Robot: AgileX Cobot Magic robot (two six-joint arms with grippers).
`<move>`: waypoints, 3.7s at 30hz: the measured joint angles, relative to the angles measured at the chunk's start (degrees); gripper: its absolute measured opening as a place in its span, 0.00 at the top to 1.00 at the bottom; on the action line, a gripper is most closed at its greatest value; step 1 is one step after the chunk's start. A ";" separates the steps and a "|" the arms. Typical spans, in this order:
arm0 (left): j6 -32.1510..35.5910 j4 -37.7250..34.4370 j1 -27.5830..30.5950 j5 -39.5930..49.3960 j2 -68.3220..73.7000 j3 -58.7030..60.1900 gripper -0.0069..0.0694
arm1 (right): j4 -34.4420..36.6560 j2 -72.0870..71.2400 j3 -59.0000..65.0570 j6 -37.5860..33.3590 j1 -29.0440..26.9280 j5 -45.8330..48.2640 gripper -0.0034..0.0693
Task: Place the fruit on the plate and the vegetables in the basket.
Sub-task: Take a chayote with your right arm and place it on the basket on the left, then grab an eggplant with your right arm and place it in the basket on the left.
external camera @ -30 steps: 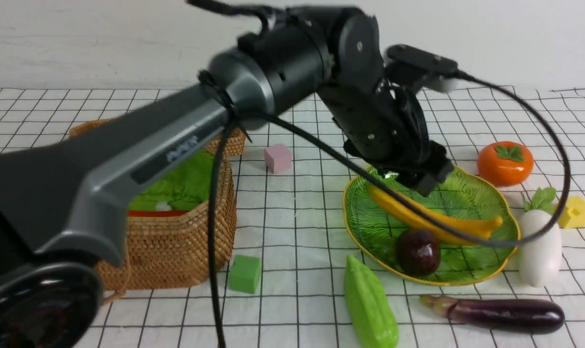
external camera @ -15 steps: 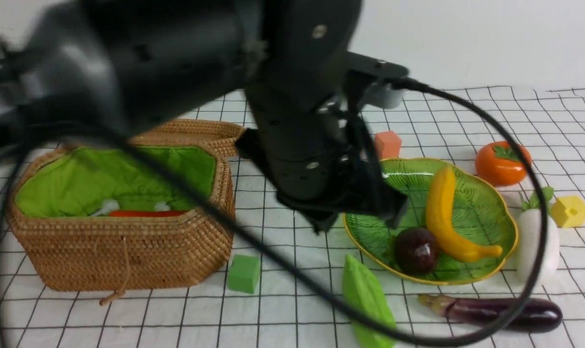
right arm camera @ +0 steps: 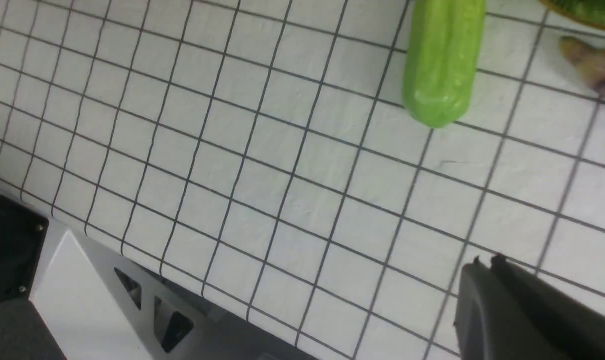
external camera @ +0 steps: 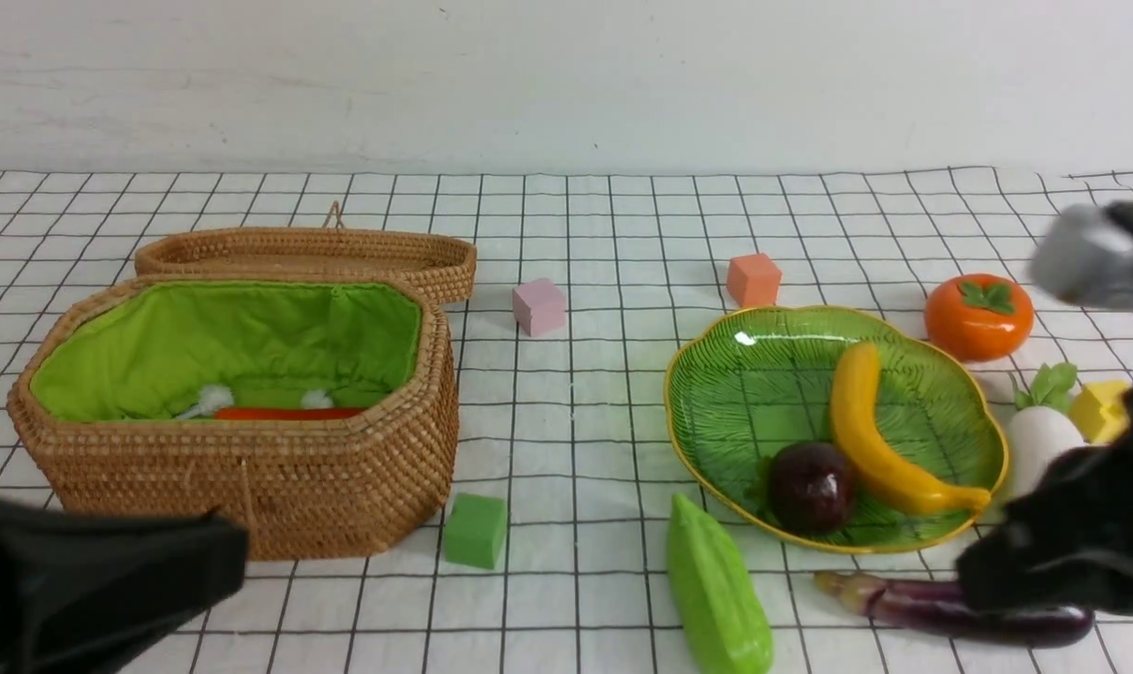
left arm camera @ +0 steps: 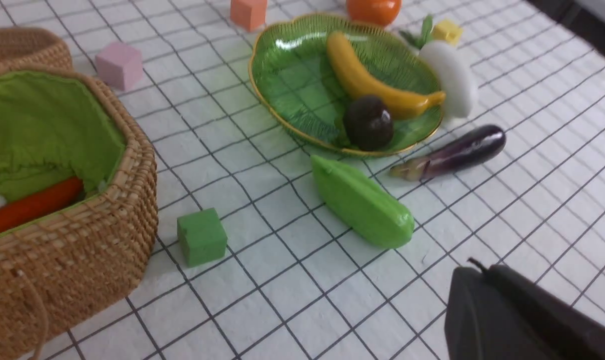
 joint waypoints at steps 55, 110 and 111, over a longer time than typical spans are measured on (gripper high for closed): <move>-28.51 36.77 0.00 15.91 -9.19 -2.75 0.93 | 1.39 40.05 -40.81 -22.96 17.94 -23.96 0.34; 27.95 -23.04 0.00 6.96 -4.45 -2.66 0.93 | -23.67 8.61 14.95 -35.03 -5.74 -11.56 0.22; 27.95 -23.06 0.00 6.96 -4.45 -2.66 0.93 | -23.67 9.44 14.95 -35.62 -6.23 -12.68 0.18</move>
